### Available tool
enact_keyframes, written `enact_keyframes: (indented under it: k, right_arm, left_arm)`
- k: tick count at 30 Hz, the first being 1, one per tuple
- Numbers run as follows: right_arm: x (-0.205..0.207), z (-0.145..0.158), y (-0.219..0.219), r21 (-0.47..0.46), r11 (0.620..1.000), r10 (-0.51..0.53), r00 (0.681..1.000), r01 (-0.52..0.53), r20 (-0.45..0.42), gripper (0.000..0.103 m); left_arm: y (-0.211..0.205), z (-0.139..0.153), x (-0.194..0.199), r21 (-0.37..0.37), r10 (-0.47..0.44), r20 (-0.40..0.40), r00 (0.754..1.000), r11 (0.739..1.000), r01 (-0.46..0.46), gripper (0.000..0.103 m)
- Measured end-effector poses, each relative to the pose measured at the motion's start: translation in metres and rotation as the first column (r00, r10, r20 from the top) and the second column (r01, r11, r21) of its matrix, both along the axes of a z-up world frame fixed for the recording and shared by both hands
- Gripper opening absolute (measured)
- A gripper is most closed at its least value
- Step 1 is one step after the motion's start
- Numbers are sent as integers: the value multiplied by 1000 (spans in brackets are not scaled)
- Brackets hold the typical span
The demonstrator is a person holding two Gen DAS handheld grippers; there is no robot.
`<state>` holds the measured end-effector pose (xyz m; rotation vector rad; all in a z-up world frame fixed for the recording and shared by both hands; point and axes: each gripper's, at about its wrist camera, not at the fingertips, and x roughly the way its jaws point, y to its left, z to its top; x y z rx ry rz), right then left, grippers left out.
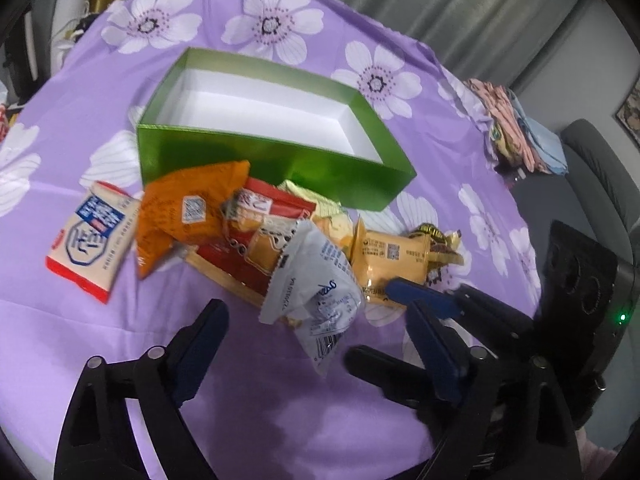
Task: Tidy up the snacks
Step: 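Reach the right tool to the clear plastic wrapper and close on it, then lift the clear wrapper with the right tool and drop it into the box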
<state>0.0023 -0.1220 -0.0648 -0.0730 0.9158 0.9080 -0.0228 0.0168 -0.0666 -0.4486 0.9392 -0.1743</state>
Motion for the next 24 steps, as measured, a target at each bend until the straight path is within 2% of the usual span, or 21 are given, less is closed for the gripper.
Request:
enact_keyframes:
  k: [2,3,4,5,8,10,14,19,24]
  right_arm:
    - [4,-3,3,1,1000,14,1000,-14,0,75]
    - [6,-6,5,-2,1000,14,1000,-14,-6,75]
    - [8,-9,6,-3,1000,18,1000,-18,-18,73]
    - [10,-10,8,-5,1000,26,999,-26,-30,68]
    - [12,-16,13,-34,999,36,999,-37,-25,61]
    - [13,-19,14,-38,999,36,999,-37,-36,57]
    - [14,-23,16,-51,998,43,998,-45,-39,46]
    - [13,-20,13,-48,998,43,999,-44,-23,43]
    - [6,-7,5,-16,1000,15,1000,-15,1,42]
  left_arm:
    - [-2,-4,2,-10,-8,-7,1000,1000,8,85]
    - [-3,-6,4,-17,-18,-13,1000,1000,18,77]
    - [-4,-7,6,-21,-24,-18,1000,1000,24,71]
    - [-5,-8,7,-21,-27,-20,999,999,26,69]
    - [-4,-10,11,-16,-31,-21,999,999,30,63]
    - [-4,-11,13,-14,-34,-22,999,999,34,54]
    - [-7,-15,16,-7,-47,-30,998,999,47,52]
    - [-9,-11,13,11,-57,-13,998,998,58,52]
    - [-18,6,7,50,-78,34,996,996,76,52]
